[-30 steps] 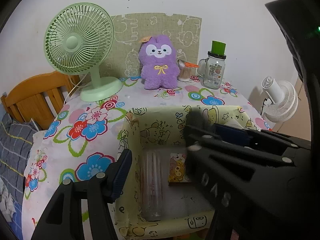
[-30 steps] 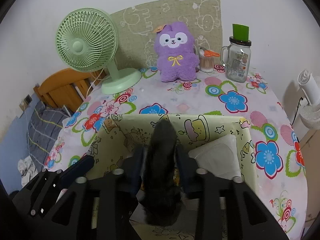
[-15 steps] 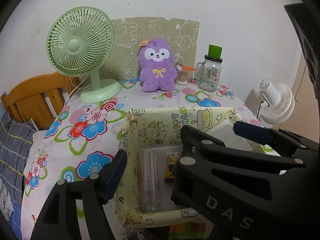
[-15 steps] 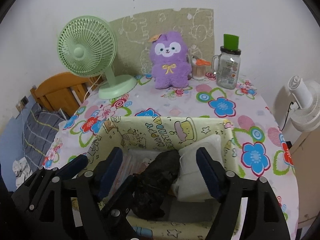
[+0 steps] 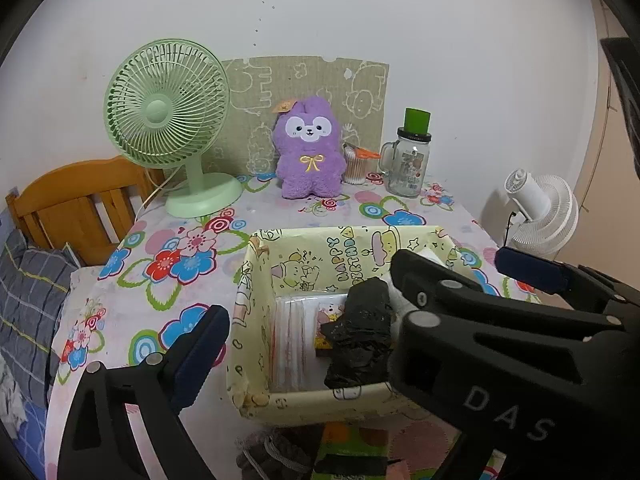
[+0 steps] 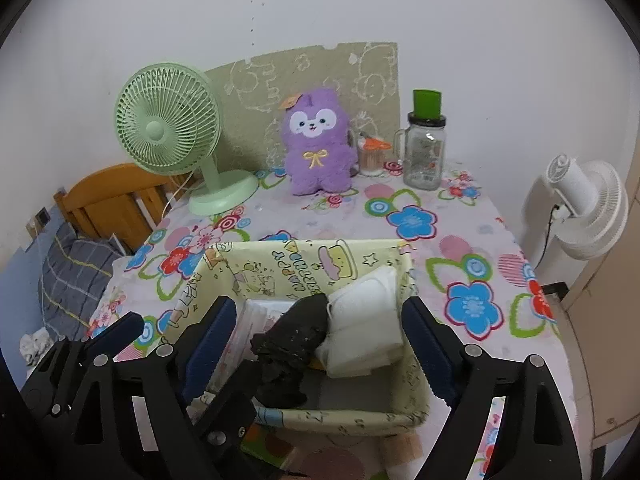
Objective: Organize soft objects
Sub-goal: 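Open the left tool to drop the straws while the right tool releases the black cloth into the box, then withdraw both tools from the box toward the remaining items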
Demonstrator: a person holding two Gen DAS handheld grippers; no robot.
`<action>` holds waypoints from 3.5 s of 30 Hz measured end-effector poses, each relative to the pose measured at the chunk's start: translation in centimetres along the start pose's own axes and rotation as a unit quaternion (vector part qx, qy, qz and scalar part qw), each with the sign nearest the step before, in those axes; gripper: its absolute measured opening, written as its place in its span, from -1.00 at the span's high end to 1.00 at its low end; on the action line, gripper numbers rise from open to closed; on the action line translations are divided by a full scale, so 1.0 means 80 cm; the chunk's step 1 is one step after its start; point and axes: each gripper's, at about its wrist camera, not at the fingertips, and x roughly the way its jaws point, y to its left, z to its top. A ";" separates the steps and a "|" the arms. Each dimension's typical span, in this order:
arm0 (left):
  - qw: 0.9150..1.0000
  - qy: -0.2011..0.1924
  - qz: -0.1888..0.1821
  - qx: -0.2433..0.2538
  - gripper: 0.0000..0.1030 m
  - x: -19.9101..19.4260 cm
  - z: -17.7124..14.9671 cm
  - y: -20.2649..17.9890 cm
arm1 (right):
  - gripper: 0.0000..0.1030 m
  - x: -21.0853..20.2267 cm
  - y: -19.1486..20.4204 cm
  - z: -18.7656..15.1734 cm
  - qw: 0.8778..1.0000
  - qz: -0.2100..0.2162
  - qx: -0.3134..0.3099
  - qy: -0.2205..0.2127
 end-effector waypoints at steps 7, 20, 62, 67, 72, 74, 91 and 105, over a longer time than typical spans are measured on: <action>1.000 -0.008 0.001 0.000 -0.97 -0.018 -0.006 -0.006 | -0.74 -0.026 -0.005 -0.008 1.000 -0.016 0.000 -0.013; 1.000 -0.017 0.004 0.000 -0.99 -0.044 -0.020 -0.012 | -0.89 -0.064 -0.011 -0.026 0.999 -0.032 0.005 -0.033; 0.999 -0.051 -0.012 0.006 -0.99 -0.116 -0.071 -0.037 | -0.89 -0.160 -0.025 -0.091 0.995 -0.057 -0.014 -0.084; 0.999 -0.042 -0.012 0.009 -0.99 -0.112 -0.083 -0.041 | -0.89 -0.158 -0.028 -0.102 0.995 -0.057 -0.015 -0.079; 0.999 -0.036 -0.013 0.008 -0.99 -0.106 -0.092 -0.041 | -0.89 -0.153 -0.034 -0.111 0.995 -0.057 -0.014 -0.076; 0.999 -0.032 -0.012 0.008 -0.99 -0.103 -0.094 -0.042 | -0.89 -0.150 -0.035 -0.113 0.996 -0.056 -0.014 -0.073; 1.000 0.006 -0.004 0.010 -0.99 -0.057 -0.118 -0.035 | -0.89 -0.097 -0.048 -0.139 0.998 -0.045 -0.014 -0.035; 0.999 0.045 -0.004 0.013 -0.99 -0.015 -0.132 -0.035 | -0.74 -0.046 -0.063 -0.147 0.999 -0.041 -0.008 0.010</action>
